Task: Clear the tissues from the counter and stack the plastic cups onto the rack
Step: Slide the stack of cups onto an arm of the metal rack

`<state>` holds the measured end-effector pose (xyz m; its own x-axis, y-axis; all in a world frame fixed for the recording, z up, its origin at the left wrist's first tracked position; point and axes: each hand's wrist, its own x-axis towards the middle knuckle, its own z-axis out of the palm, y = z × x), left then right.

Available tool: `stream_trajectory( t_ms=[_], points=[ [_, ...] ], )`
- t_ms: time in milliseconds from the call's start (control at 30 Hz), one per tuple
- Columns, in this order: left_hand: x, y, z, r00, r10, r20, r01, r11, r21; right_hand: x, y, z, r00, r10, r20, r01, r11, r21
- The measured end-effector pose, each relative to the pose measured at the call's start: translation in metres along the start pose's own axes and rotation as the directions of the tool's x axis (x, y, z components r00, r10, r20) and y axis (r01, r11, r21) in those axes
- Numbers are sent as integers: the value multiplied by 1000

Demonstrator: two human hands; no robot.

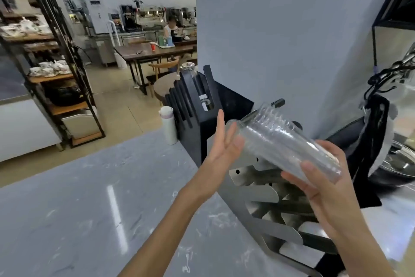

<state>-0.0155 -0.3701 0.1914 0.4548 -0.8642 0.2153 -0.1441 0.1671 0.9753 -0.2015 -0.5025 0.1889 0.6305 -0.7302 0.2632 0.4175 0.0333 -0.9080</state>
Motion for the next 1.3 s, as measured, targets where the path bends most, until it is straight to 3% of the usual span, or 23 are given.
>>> stream_trajectory(
  t_ms=[67, 133, 200, 267, 333, 400, 500, 600, 733, 867, 1000, 1200, 1300],
  points=[
    [23, -10, -9, 980, 106, -168, -71, 977, 201, 21, -6, -16, 998, -34, -47, 31, 998, -61],
    [47, -37, -31, 914, 203, -350, -27, 894, 447, 44, -9, -31, 994, -76, -80, 55, 970, -235],
    [70, -68, -52, 937, 111, -332, 128, 775, 618, 69, -8, -42, 995, -86, -47, 60, 911, -409],
    [89, -94, -66, 975, -77, -208, 204, 679, 706, 92, -5, -46, 995, -79, 53, 95, 815, -572],
    [105, -112, -73, 974, -205, -93, 215, 726, 653, 111, -2, -43, 986, -62, 153, 151, 710, -688],
    [115, -126, -76, 968, -244, -55, 231, 788, 571, 122, 2, -36, 975, -1, 224, 171, 649, -741],
    [129, -140, -77, 978, -199, -64, 202, 825, 527, 133, 6, -30, 945, 40, 324, 247, 562, -790],
    [137, -140, -79, 996, -85, -31, 86, 783, 616, 140, 10, -24, 924, 41, 381, 318, 472, -822],
    [138, -145, -80, 998, -62, 13, 40, 782, 622, 146, 22, -12, 907, 58, 417, 364, 387, -847],
    [130, -145, -74, 994, -110, -19, 100, 808, 580, 148, 41, -1, 896, 143, 419, 386, 213, -898],
    [128, -146, -72, 990, -135, -45, 137, 826, 547, 153, 57, 4, 876, 134, 464, 458, 77, -886],
    [116, -158, -84, 984, -177, -5, 149, 810, 568, 159, 77, 17, 829, 147, 540, 552, -60, -832],
    [114, -155, -82, 988, -151, -6, 128, 813, 568, 162, 82, 16, 827, 144, 543, 556, -71, -828]
  ],
)
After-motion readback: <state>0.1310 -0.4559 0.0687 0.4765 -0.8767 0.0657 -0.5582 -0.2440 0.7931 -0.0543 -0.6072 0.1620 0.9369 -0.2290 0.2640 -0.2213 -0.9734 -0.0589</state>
